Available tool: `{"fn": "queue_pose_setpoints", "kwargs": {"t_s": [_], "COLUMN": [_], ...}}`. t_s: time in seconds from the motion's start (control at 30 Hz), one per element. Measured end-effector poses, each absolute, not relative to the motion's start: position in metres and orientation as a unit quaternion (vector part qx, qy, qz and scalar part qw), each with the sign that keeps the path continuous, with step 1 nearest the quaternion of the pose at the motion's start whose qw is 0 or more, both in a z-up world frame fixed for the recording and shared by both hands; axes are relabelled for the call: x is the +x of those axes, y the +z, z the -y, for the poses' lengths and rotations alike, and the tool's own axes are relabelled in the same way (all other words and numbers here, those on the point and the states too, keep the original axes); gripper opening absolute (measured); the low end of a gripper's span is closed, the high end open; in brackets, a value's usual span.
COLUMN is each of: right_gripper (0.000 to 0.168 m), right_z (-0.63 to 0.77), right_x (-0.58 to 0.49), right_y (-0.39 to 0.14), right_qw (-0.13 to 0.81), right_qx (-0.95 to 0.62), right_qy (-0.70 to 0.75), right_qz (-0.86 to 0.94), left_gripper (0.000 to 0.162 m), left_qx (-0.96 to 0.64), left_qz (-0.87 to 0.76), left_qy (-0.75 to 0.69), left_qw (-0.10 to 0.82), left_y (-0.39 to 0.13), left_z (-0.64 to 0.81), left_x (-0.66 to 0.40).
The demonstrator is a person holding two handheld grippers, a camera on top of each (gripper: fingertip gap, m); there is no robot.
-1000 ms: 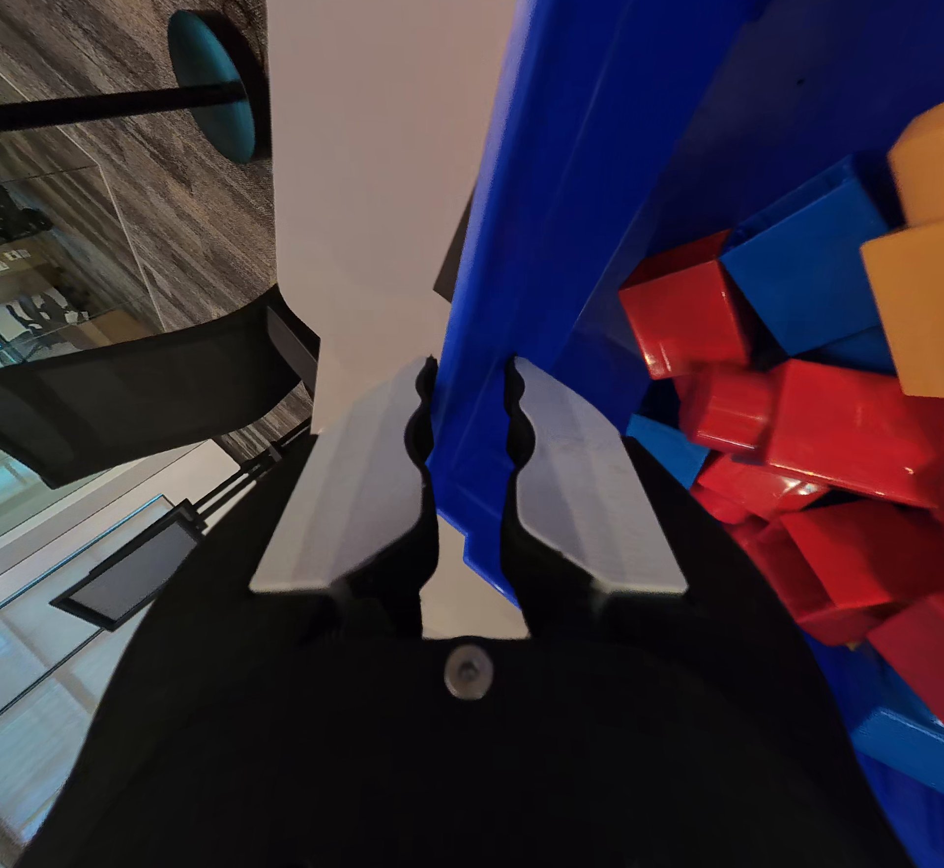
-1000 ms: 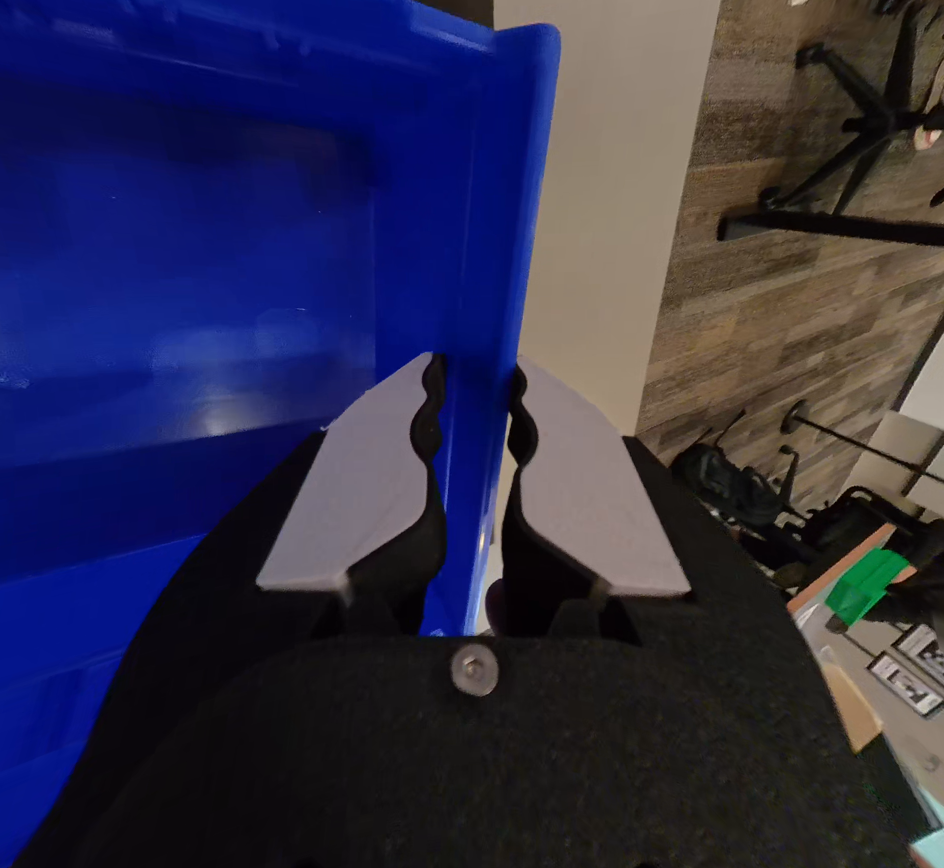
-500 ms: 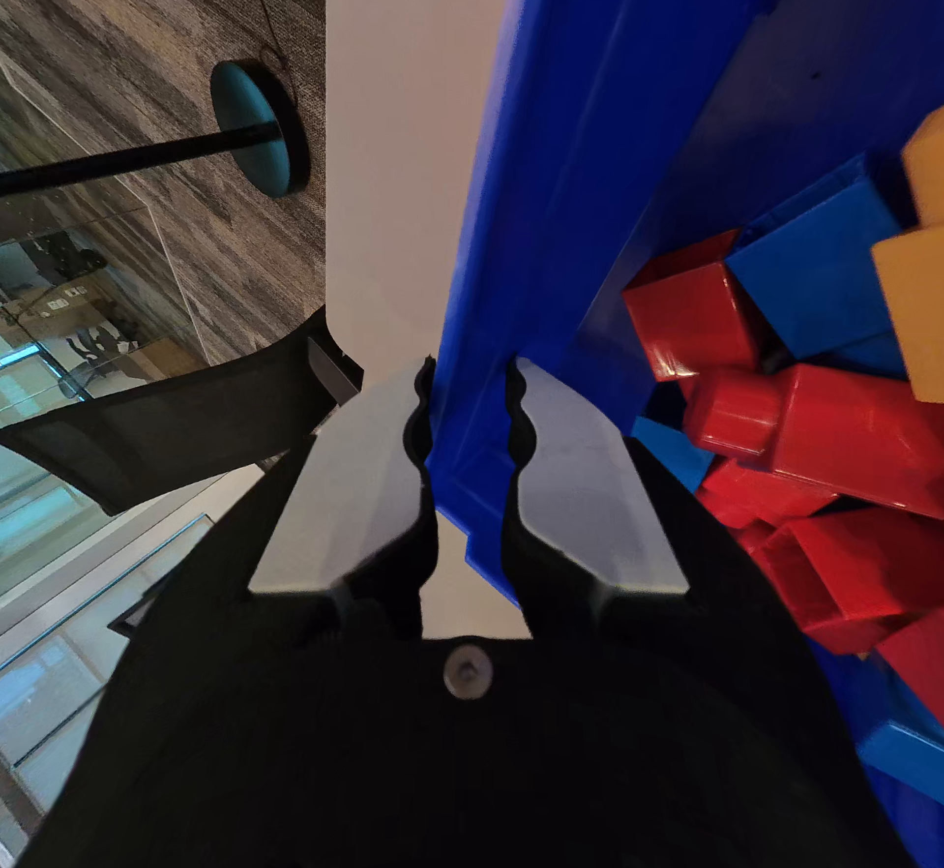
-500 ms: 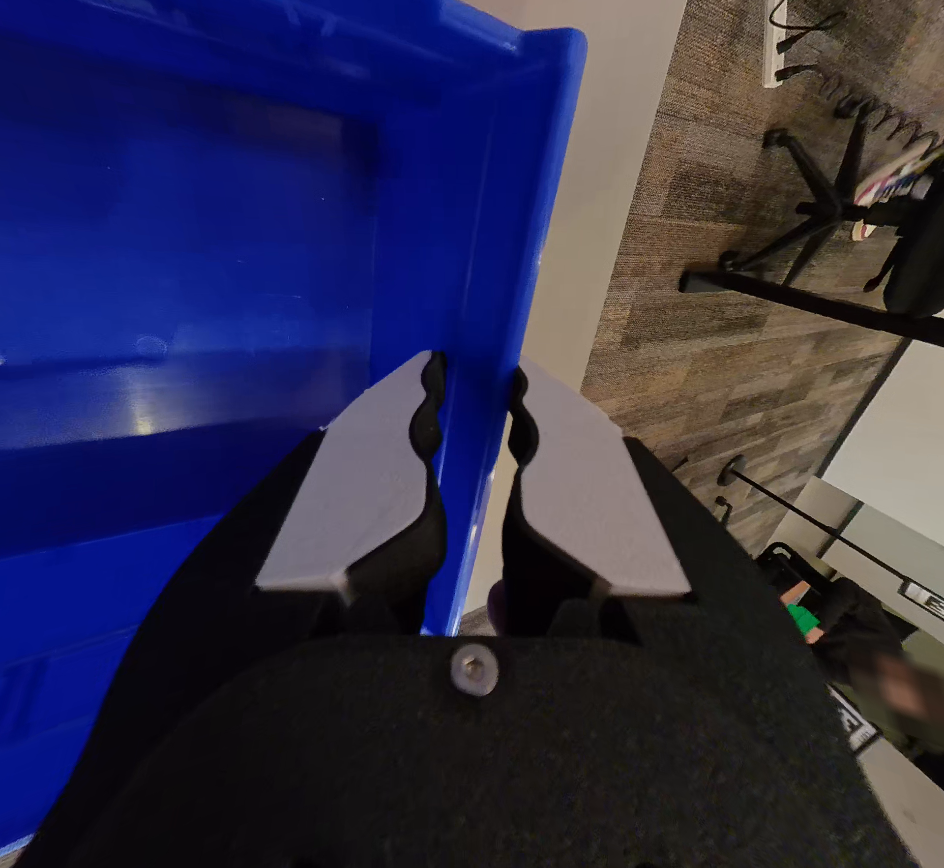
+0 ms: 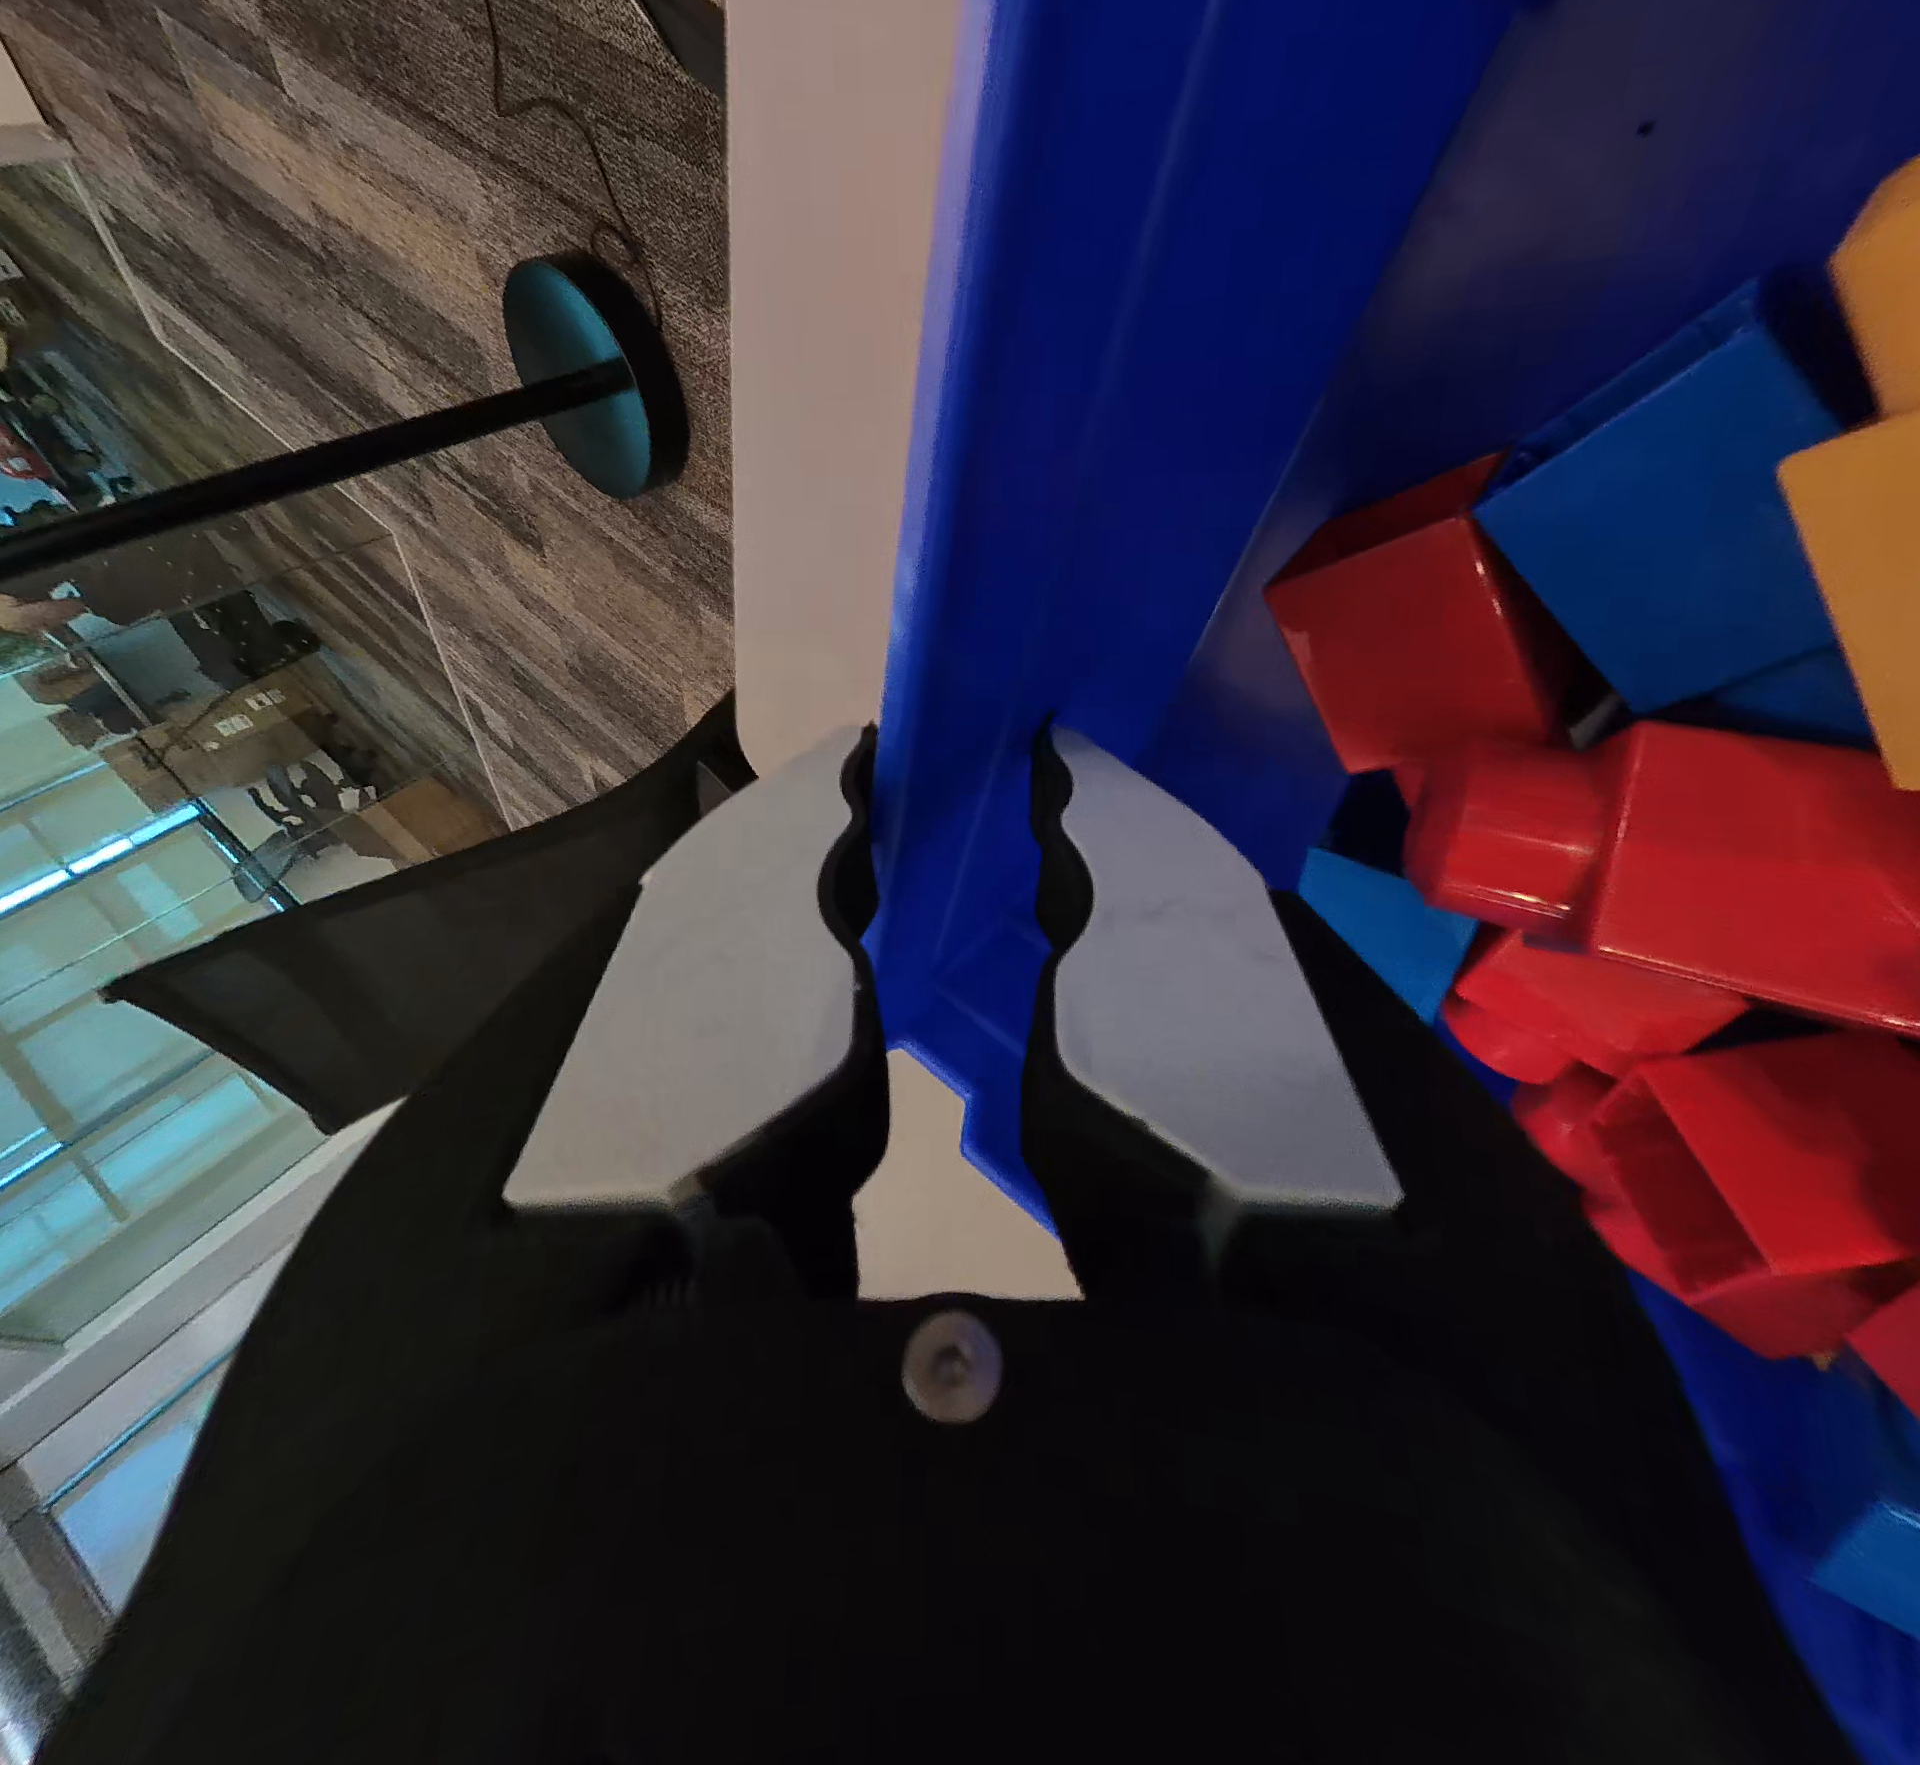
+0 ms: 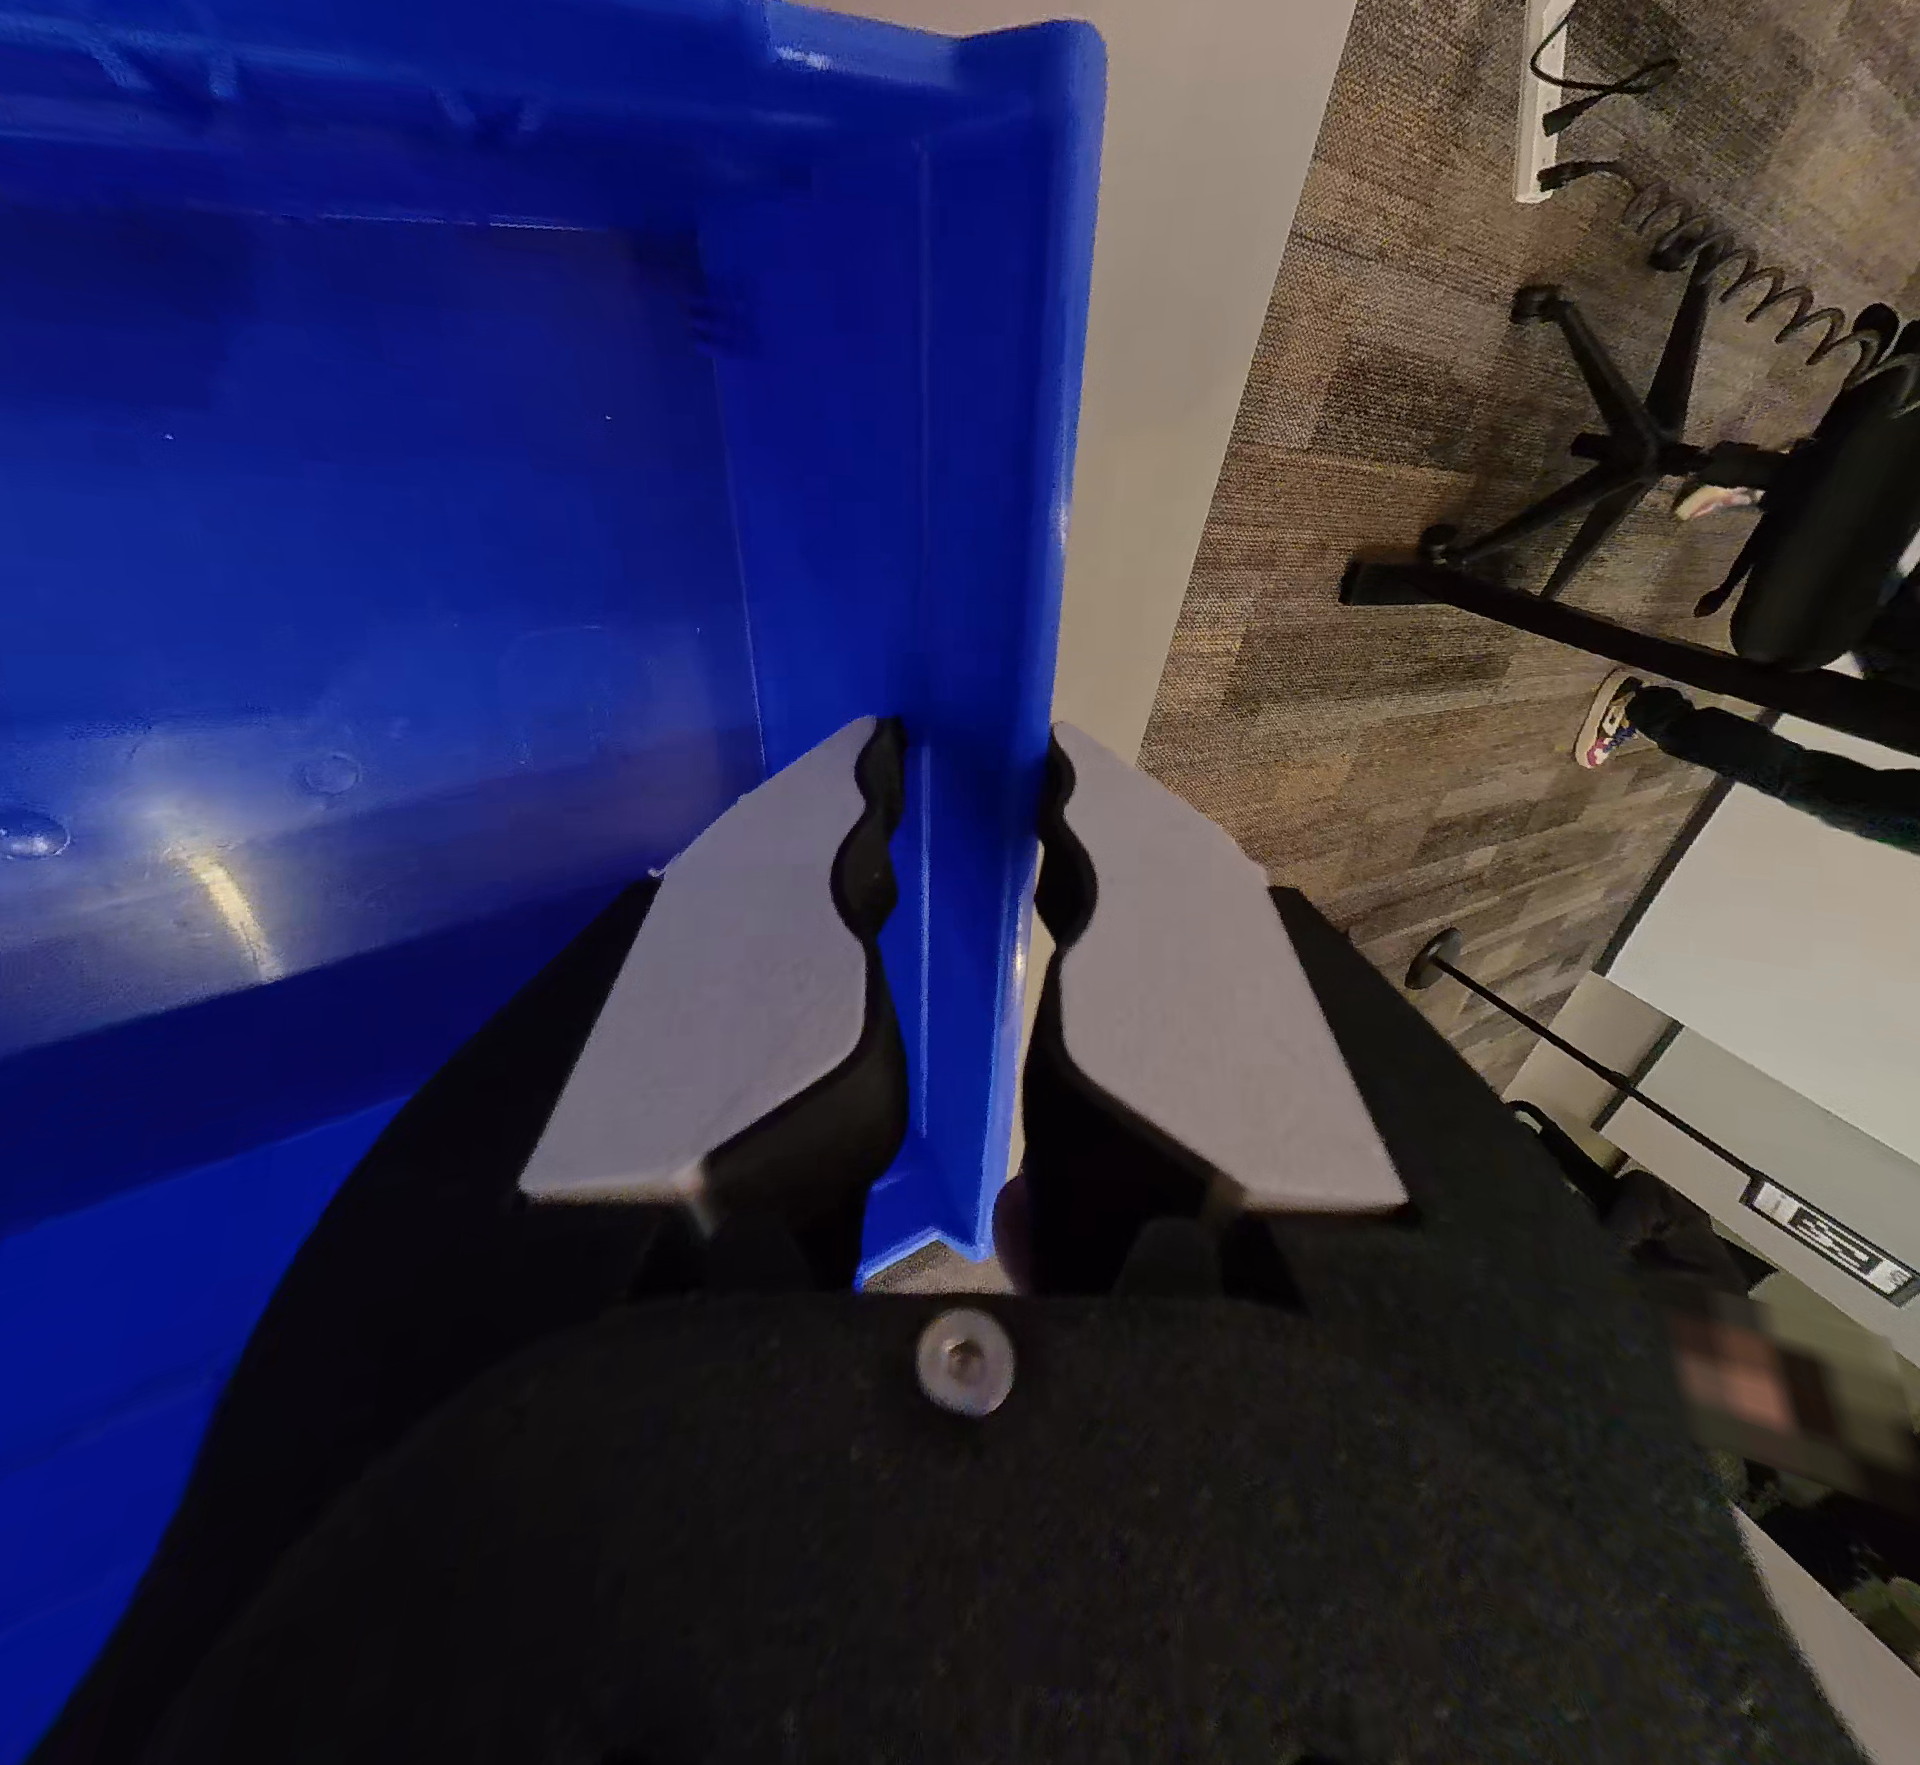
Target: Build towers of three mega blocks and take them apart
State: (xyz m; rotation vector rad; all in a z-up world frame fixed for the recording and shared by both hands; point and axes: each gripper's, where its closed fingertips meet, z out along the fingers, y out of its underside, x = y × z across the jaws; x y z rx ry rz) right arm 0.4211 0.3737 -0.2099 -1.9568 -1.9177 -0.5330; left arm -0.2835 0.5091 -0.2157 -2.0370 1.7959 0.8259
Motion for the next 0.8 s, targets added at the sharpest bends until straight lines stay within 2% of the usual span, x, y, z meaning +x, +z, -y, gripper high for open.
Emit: {"fn": "queue_pose_setpoints", "kwargs": {"t_s": [0.37, 0.47, 0.57, 0.67, 0.8], "right_gripper": [0.027, 0.034, 0.040, 0.043, 0.039], "right_z": [-0.376, -0.378, -0.372, -0.357, -0.319], "right_x": [0.421, 0.422, 0.418, 0.415, 0.400], "right_y": [-0.210, -0.203, -0.183, -0.154, -0.115], "right_qw": [0.180, 0.195, 0.238, 0.291, 0.354], "right_qx": [-0.706, -0.716, -0.735, -0.744, -0.756], "right_qy": [-0.188, -0.210, -0.201, -0.199, -0.194], "right_qz": [0.658, 0.637, 0.602, 0.567, 0.515], "left_gripper": [0.029, 0.036, 0.050, 0.053, 0.054], "left_qx": [-0.706, -0.727, -0.749, -0.761, -0.775], "left_qz": [-0.627, -0.599, -0.563, -0.537, -0.508], "left_qy": [0.269, 0.262, 0.233, 0.217, 0.189], "left_qw": [0.188, 0.211, 0.261, 0.293, 0.324], "left_y": [-0.215, -0.207, -0.183, -0.159, -0.135], "left_z": [-0.517, -0.517, -0.506, -0.479, -0.427], "left_x": [-0.279, -0.283, -0.288, -0.303, -0.316]}}
